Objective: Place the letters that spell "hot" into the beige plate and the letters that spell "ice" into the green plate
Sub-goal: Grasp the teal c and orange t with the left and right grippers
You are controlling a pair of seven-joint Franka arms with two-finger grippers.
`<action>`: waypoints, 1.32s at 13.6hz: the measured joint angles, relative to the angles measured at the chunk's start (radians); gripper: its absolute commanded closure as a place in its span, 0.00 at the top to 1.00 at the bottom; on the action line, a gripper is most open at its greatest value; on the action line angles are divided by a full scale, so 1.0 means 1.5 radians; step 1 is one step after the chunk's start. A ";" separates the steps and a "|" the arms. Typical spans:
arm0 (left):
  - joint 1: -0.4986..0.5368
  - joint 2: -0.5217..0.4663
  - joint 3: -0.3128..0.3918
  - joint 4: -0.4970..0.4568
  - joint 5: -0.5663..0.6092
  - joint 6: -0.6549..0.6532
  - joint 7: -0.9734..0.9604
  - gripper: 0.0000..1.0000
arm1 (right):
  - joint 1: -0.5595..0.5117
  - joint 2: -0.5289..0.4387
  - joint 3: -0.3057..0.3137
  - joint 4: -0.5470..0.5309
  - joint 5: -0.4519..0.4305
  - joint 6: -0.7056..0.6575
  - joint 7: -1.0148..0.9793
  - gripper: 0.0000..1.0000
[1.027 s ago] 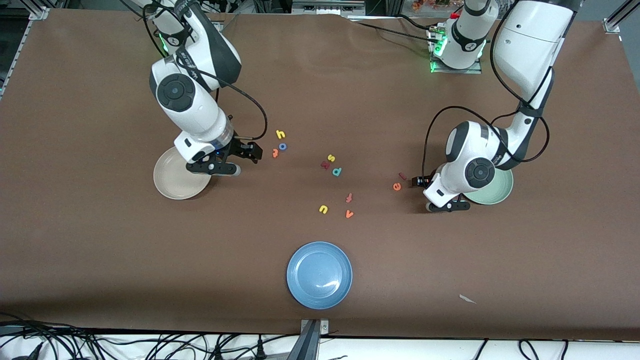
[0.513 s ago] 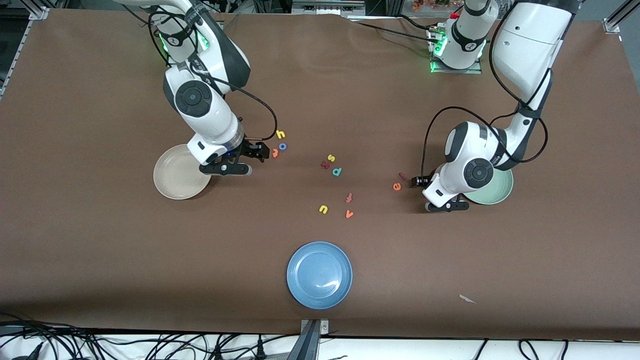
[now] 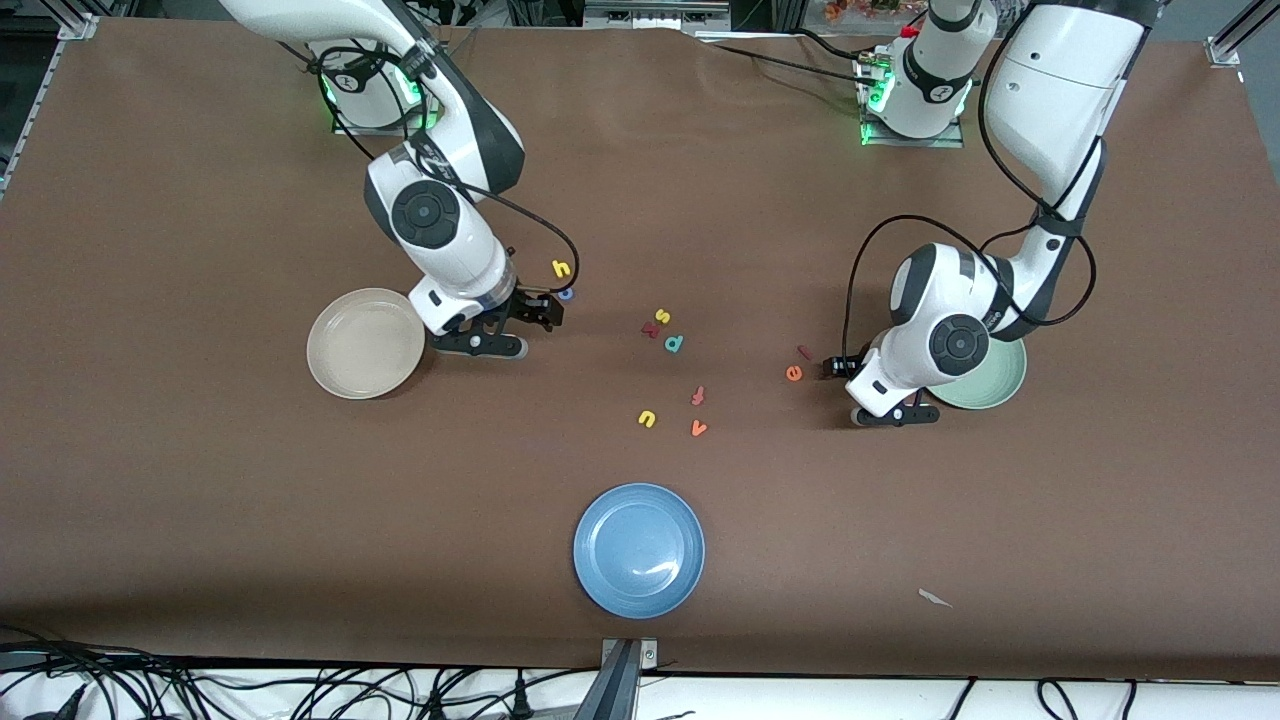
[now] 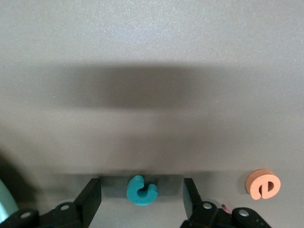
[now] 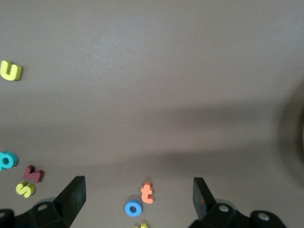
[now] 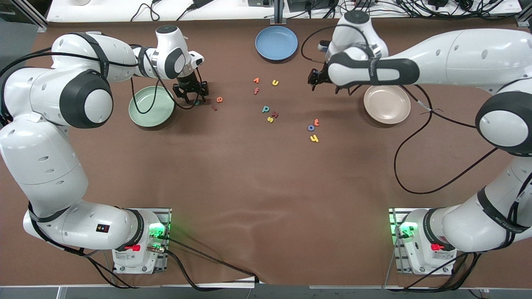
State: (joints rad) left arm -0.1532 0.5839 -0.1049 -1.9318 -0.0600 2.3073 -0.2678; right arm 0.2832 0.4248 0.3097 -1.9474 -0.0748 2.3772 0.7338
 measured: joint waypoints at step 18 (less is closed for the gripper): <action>0.000 -0.003 -0.001 0.001 0.000 -0.002 -0.001 0.17 | 0.051 0.068 0.001 -0.099 -0.120 0.156 0.158 0.85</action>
State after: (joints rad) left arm -0.1535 0.5796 -0.1071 -1.9305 -0.0606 2.3036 -0.2698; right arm 0.3597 0.5269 0.3116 -2.0954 -0.2547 2.6113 0.9714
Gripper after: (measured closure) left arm 0.718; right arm 0.053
